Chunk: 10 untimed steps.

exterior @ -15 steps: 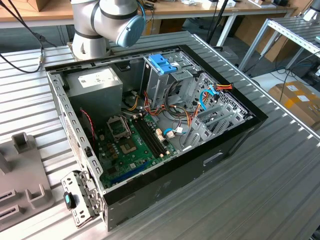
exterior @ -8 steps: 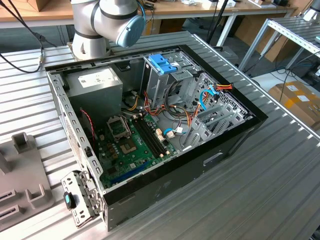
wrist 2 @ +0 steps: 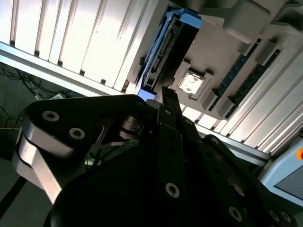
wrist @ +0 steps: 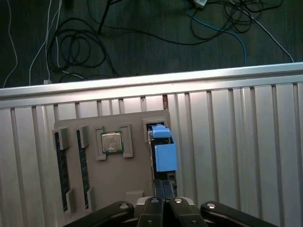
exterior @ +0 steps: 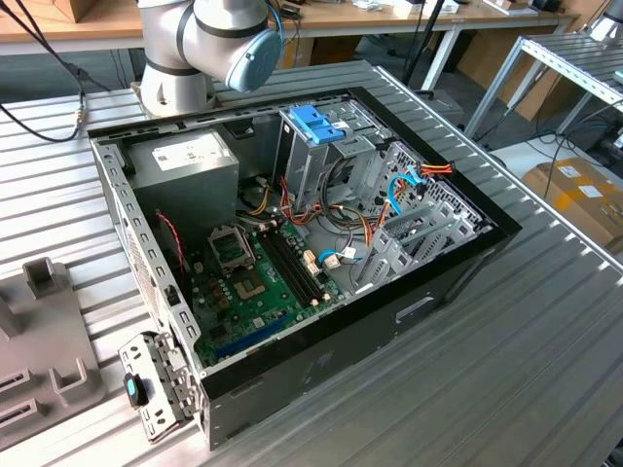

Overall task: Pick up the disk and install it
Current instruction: 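Pick up the disk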

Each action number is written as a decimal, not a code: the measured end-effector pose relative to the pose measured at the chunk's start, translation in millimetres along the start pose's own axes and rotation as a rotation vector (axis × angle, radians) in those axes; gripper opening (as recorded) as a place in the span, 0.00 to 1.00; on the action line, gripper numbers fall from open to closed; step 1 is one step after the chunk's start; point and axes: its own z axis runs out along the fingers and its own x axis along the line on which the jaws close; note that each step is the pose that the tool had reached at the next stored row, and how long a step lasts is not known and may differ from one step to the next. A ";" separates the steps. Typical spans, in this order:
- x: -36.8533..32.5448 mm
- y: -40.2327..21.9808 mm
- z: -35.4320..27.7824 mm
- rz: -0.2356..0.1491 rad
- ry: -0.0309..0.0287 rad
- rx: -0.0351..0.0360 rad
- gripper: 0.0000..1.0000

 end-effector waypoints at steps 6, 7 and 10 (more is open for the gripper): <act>-0.1 0.0 2.5 -0.001 -0.0001 0.0001 0.11; -0.1 0.1 4.6 -0.001 -0.0001 0.0000 0.11; -0.2 -0.6 7.1 -0.001 0.0001 -0.0003 0.11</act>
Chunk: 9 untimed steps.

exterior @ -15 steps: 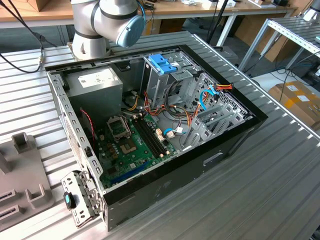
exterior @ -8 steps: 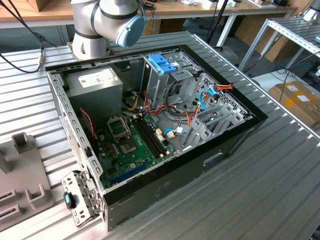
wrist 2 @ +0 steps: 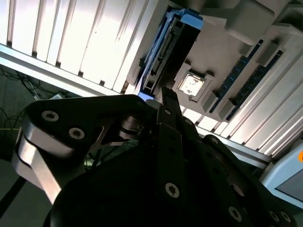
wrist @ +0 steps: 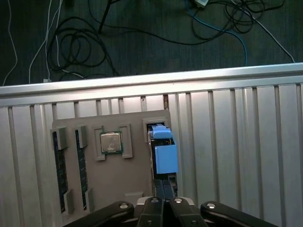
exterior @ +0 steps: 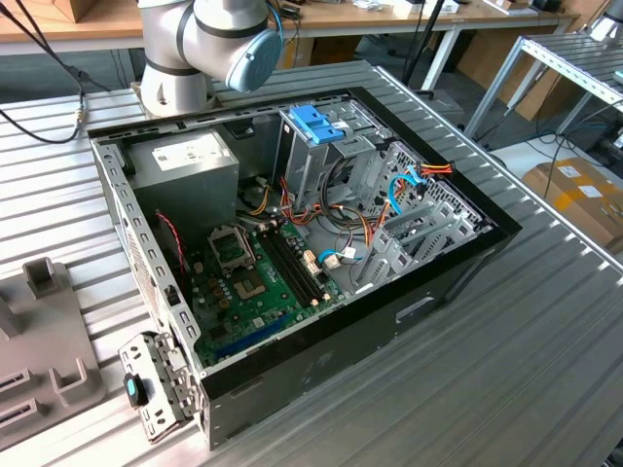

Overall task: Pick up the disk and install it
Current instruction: 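Pick up the disk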

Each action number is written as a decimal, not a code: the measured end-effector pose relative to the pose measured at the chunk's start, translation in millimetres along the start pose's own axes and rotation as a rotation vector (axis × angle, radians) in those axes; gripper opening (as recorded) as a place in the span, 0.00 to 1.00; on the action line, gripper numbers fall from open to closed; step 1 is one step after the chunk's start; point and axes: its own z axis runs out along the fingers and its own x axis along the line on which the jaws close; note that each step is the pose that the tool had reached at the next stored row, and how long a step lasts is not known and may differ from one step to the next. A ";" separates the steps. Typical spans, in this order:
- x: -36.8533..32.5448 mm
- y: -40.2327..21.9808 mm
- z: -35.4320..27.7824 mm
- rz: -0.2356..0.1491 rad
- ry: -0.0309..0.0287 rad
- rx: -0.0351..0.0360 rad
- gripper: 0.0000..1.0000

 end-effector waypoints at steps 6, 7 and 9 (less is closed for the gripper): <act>-0.7 -7.4 2.6 0.000 -0.0002 0.0004 0.11; -0.8 -8.1 3.3 0.000 -0.0002 0.0003 0.11; -1.0 -9.5 7.1 0.000 -0.0002 0.0003 0.11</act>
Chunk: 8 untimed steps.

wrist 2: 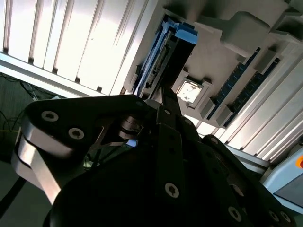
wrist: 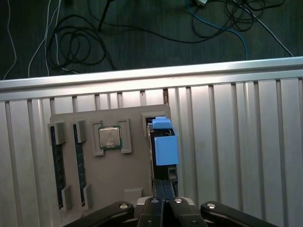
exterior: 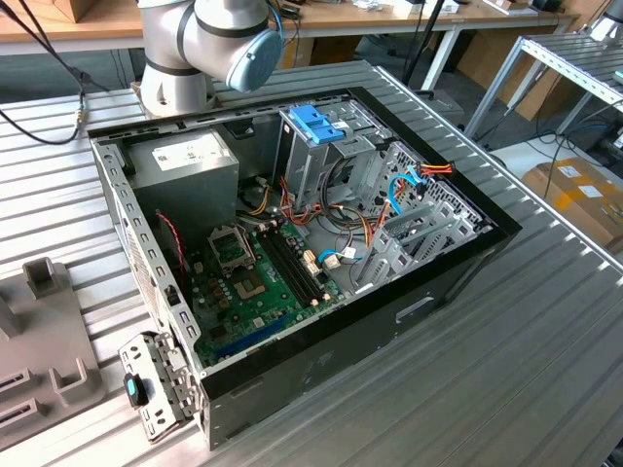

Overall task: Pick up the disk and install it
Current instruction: 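Pick up the disk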

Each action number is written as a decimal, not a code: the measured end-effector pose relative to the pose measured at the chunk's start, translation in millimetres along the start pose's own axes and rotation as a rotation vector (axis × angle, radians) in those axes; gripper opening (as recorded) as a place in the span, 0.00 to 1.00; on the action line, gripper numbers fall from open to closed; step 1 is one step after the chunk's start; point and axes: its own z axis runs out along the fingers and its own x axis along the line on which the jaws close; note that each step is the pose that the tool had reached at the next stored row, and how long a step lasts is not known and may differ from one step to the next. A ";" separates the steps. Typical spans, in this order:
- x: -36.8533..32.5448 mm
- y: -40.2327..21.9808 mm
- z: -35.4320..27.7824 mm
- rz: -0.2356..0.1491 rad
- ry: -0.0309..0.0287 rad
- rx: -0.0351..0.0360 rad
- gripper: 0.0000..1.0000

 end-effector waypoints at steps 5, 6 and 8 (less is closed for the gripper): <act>-2.0 -1.9 3.2 0.001 0.0000 -0.0001 0.11; -2.1 -1.9 3.2 0.001 0.0000 -0.0001 0.11; -2.1 -1.9 3.2 0.001 0.0000 -0.0001 0.11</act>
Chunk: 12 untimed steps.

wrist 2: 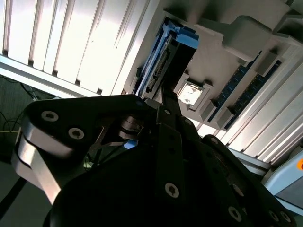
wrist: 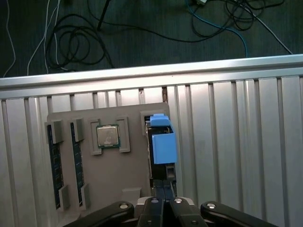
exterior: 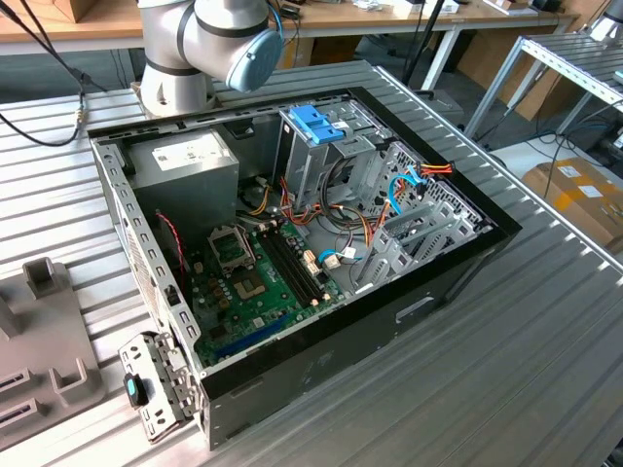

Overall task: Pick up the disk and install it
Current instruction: 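Pick up the disk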

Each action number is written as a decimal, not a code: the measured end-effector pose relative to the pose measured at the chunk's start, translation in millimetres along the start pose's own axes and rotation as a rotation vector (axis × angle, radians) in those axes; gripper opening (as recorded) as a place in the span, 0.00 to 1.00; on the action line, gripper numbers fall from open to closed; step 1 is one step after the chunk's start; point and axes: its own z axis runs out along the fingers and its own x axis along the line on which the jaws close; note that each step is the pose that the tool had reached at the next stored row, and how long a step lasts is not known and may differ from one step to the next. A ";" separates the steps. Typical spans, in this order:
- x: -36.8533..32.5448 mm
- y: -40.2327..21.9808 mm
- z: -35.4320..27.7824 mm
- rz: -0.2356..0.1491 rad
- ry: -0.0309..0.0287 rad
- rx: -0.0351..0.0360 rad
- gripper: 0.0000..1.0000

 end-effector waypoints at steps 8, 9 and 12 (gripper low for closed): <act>-0.2 2.2 0.0 0.000 0.0000 0.0000 0.11; -0.2 2.5 0.0 0.000 -0.0001 0.0001 0.11; -0.2 2.9 0.0 0.000 0.0000 0.0001 0.11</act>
